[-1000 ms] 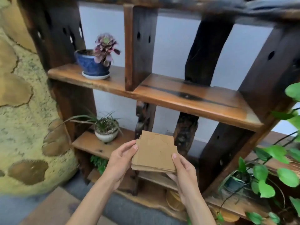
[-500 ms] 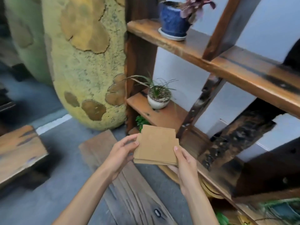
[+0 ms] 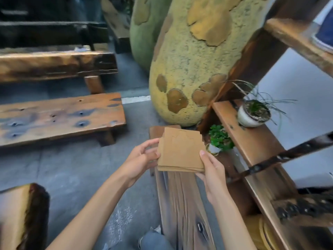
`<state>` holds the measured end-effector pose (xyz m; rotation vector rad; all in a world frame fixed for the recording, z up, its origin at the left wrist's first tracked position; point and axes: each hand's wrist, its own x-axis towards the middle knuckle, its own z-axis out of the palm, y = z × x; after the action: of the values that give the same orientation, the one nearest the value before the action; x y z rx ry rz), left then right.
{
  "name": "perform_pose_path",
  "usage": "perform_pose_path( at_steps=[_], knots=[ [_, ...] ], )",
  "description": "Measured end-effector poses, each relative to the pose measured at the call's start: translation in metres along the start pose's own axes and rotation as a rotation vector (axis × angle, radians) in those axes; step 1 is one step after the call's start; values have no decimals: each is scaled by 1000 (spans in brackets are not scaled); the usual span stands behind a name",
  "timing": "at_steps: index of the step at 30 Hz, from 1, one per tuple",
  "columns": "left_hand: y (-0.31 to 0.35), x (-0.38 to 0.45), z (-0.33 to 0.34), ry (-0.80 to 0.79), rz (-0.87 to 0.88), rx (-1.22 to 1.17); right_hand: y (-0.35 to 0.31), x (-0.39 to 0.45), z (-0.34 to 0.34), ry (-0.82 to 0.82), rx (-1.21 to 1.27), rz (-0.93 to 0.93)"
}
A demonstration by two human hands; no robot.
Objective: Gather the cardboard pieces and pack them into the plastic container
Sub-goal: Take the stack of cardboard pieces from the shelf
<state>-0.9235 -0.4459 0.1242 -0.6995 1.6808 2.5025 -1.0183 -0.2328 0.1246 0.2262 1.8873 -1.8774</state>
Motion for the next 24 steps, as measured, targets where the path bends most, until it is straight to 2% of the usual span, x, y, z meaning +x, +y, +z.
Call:
perform_pose_path(
  at_steps=[12,24],
  knots=[
    [-23,-149,-141,365,91,-182,40,-67,163,-355,-251,36],
    [-66,-262,-219,753,189,-437,87,-124,294,-678,-510,43]
  ],
)
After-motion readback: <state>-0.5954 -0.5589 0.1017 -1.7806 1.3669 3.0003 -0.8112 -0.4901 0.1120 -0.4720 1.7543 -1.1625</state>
